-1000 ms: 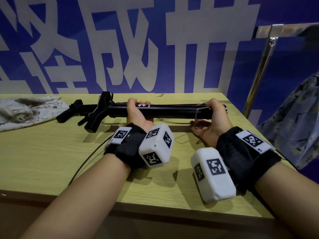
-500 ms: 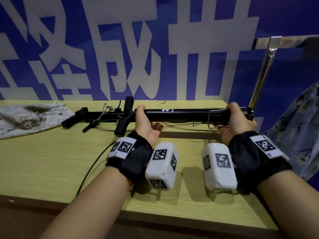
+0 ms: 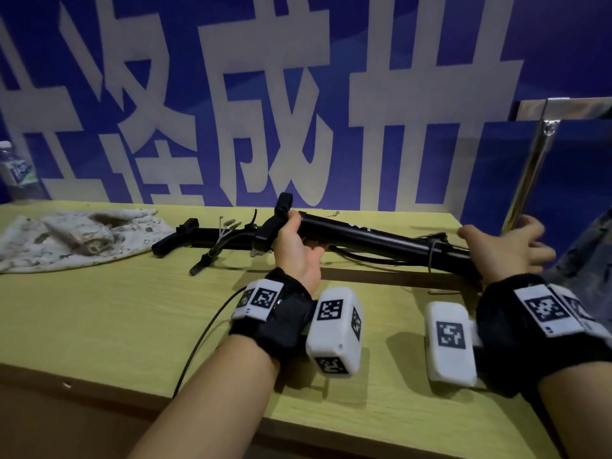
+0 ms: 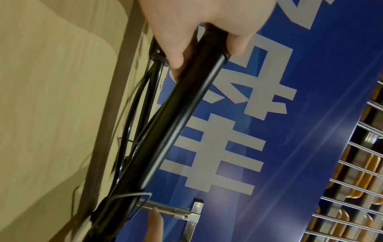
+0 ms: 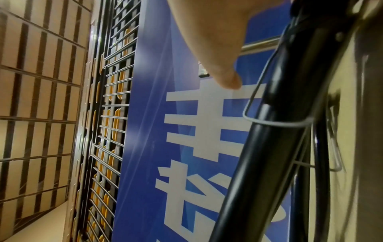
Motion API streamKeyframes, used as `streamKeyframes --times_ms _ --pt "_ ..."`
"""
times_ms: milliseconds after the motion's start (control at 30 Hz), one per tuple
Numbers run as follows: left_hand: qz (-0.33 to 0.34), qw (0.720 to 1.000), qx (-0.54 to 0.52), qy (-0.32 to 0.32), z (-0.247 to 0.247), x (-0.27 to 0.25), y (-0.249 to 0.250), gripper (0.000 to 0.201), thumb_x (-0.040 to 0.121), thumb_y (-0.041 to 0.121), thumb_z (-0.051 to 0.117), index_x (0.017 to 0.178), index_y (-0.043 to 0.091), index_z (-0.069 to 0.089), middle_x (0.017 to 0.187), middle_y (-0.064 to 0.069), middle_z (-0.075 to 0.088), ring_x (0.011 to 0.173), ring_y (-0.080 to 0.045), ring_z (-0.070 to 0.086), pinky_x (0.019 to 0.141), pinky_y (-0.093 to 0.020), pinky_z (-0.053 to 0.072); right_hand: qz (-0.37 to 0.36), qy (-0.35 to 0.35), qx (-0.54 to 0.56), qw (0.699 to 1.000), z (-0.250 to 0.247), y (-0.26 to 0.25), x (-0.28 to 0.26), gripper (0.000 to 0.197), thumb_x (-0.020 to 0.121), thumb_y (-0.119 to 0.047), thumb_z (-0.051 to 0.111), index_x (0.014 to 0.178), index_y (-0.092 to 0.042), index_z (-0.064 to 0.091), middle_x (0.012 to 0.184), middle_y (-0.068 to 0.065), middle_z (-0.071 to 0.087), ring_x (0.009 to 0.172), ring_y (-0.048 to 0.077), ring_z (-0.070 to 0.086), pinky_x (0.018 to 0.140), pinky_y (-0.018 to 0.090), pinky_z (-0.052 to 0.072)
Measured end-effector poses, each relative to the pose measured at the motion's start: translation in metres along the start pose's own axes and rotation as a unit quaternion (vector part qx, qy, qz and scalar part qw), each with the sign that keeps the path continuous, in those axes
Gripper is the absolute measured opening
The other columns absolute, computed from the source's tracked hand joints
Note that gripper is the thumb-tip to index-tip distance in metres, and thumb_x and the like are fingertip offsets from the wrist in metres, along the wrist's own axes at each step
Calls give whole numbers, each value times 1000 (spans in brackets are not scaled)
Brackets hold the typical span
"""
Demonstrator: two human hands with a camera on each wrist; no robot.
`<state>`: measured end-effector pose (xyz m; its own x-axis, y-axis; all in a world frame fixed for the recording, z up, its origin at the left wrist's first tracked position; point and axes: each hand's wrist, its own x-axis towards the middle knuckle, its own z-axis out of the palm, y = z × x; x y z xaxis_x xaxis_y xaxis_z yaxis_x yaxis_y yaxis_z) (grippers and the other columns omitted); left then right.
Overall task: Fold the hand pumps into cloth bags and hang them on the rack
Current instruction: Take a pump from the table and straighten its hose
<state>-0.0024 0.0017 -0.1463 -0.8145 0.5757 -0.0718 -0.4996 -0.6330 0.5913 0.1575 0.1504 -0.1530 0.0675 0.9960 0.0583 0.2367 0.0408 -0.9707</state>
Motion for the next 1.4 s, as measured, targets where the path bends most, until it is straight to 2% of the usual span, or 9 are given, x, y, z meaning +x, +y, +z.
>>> streamKeyframes --times_ms 100,267,400,567,700,900,1133,1267,1400 --pt "-4 1000 14 -6 -1 1 -1 41 95 23 52 133 9 45 120 -14 57 115 -30 53 87 -47 44 -115 -61 -141 981 -3 -4 -12 55 86 -33 58 135 -17 42 146 18 24 133 35 21 109 44 22" --pt "-26 999 23 -34 -2 4 2 26 98 24 47 115 6 52 104 -14 54 113 -33 51 94 -53 43 -219 -228 -168 934 1 -12 -31 30 90 -28 56 119 -20 59 115 6 62 105 21 53 98 40 43" --pt "-43 996 59 -41 -1 3 1 40 97 26 47 131 6 45 126 -19 54 119 -35 51 93 -52 45 -289 -340 -232 864 7 -18 -41 37 85 -34 64 121 -34 54 106 -9 62 96 11 58 87 32 49" --pt "-13 993 95 -68 2 1 -3 19 97 23 38 97 9 51 105 -15 55 110 -30 53 88 -46 47 -312 -314 -249 862 8 -17 -43 45 83 -29 67 124 -40 50 108 -9 62 97 13 59 92 43 50" --pt "19 994 107 6 3 -3 -6 22 95 7 28 77 10 40 81 -8 46 82 -25 56 76 -41 46 -334 -226 -204 892 4 -17 -41 46 88 -28 62 130 -40 47 109 -10 55 105 16 54 83 33 44" --pt "116 969 211 51 2 -1 3 16 98 9 37 90 11 51 81 -5 64 70 -20 66 62 -26 51 -300 -202 -265 894 4 -11 -34 48 86 -27 66 130 -38 52 110 -3 62 91 15 53 70 30 43" --pt "267 866 418 64 -10 6 22 29 90 22 58 62 14 55 58 1 48 58 -15 44 58 -26 37 -296 -252 -280 878 1 -8 -31 50 84 -18 67 127 -39 53 109 -5 62 101 17 54 83 36 48" --pt "236 872 427 22 -17 10 32 20 91 22 59 75 12 64 75 -7 53 75 -19 48 69 -29 38 -304 -273 -269 872 -2 -9 -33 53 83 -13 68 128 -38 54 108 -5 62 101 16 54 86 36 49" --pt "195 889 412 -42 -14 6 35 22 96 20 49 82 22 66 85 4 63 96 -19 57 85 -34 45 -314 -275 -252 873 -5 -11 -35 54 83 -14 68 130 -36 53 108 -4 61 98 14 52 80 30 44"
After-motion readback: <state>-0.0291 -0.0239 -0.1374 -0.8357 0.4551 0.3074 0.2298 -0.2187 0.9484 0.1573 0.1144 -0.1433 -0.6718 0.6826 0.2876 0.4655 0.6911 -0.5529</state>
